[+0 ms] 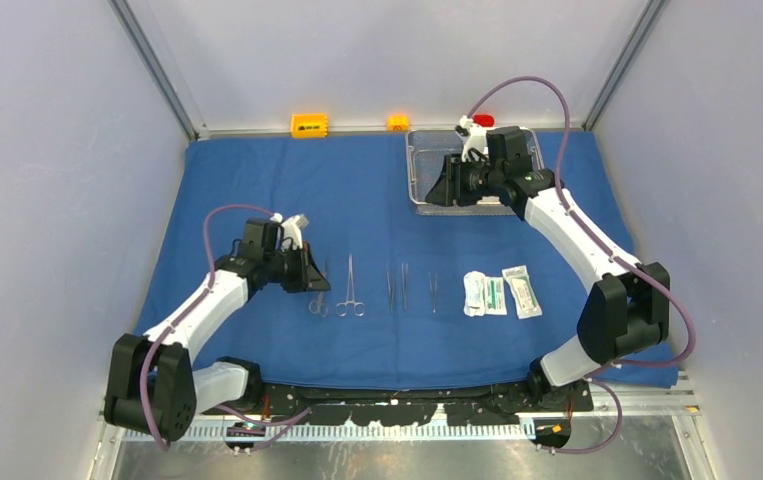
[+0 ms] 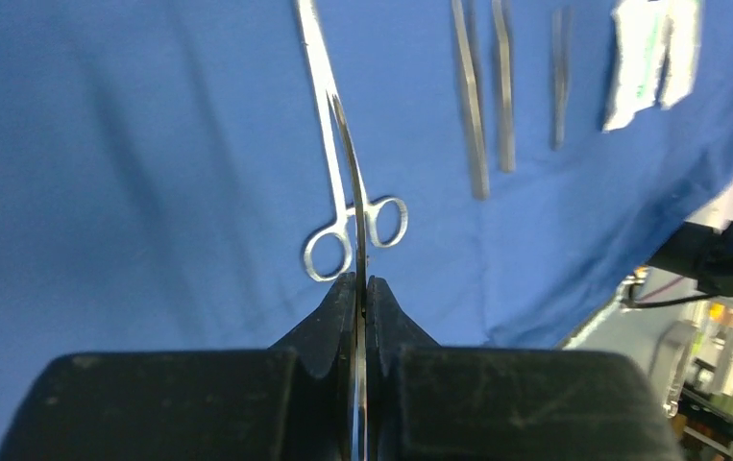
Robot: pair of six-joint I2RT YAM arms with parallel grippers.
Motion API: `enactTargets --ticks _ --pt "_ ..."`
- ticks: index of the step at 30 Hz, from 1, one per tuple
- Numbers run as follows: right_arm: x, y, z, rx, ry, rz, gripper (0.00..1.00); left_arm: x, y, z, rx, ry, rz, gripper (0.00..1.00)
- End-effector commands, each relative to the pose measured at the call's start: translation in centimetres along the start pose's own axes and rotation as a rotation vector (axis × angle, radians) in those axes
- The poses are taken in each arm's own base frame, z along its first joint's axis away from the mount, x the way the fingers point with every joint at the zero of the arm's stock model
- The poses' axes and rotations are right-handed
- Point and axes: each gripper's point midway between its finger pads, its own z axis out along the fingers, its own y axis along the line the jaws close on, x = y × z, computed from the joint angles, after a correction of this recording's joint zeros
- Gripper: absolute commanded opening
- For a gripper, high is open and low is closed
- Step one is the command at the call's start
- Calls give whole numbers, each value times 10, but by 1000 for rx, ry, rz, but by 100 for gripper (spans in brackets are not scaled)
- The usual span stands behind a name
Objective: Open and lay out the surgical kit
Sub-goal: Place the medical item in the surgical kit.
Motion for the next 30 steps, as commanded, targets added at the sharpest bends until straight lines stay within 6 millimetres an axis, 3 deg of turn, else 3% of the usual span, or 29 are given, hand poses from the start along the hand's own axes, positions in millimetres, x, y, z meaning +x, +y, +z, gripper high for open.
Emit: enactTargets --ticks 1,5,7,12,16,22,30 --pt "-19 19 -12 -69 -76 -28 45 -16 23 -10 -171 -16 46 0" --pt "-17 18 -11 -73 -72 -21 44 -22 46 -22 -334 -15 53 6" --pt "-16 17 -10 -68 -75 -19 44 -26 57 -30 -418 -10 61 2" --pt "-11 13 -10 -50 -72 -20 44 -38 63 -43 -534 3 86 0" --pt "-12 11 -11 -37 -77 -21 44 -42 67 -42 -597 22 122 0" --pt "-10 6 -13 -5 -60 -32 43 -50 56 -33 -655 47 248 0" --pt "-7 -5 -18 47 -52 -48 42 -47 69 -26 -758 88 225 0"
